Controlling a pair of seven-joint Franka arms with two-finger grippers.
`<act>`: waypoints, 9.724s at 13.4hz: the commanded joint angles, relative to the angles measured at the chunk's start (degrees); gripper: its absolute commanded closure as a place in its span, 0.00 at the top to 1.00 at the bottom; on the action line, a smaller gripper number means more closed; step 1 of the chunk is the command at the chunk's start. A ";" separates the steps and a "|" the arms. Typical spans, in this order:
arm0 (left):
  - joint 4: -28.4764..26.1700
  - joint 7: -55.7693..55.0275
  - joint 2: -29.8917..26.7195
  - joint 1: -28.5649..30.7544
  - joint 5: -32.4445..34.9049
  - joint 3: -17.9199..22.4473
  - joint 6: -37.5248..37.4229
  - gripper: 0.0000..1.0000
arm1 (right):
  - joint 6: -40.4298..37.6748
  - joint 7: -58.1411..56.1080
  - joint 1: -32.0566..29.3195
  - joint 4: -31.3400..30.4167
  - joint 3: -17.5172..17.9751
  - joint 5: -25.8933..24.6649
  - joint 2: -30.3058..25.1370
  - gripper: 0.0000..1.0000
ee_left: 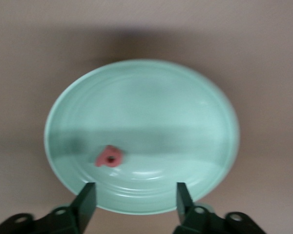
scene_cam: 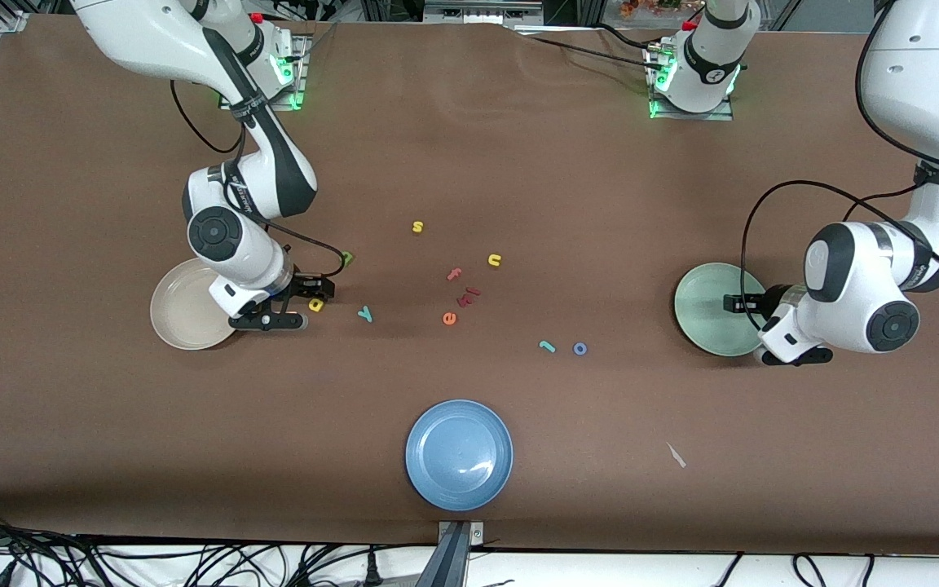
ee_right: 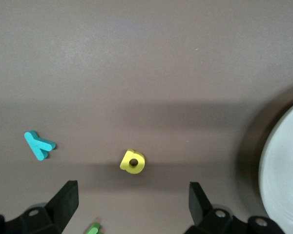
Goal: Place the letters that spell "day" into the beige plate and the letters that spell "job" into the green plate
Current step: 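Drop the pink letter in the green plate while the right gripper reaches letters, then grasp the blue letter o with the left gripper while the right grasps yellow D, then drop the yellow D in the cream plate while the left gripper carries the o, then release the blue o in the green plate while the right gripper grasps green 6, then drop the green 6 in the cream plate while the left gripper grasps teal l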
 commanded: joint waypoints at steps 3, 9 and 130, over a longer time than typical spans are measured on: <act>5.70 -24.54 0.63 -5.63 -5.60 -3.41 -0.23 0.99 | 2.29 1.89 -0.48 -0.45 -0.10 0.73 2.48 1.00; 8.27 -49.52 7.66 -13.74 -5.42 -3.32 11.27 0.89 | 4.22 7.27 0.31 -0.36 -0.01 0.73 4.68 0.97; 18.64 -55.03 9.89 -17.99 3.72 -4.90 -0.29 0.00 | -7.82 -25.35 1.89 0.78 -10.57 4.59 -4.54 1.00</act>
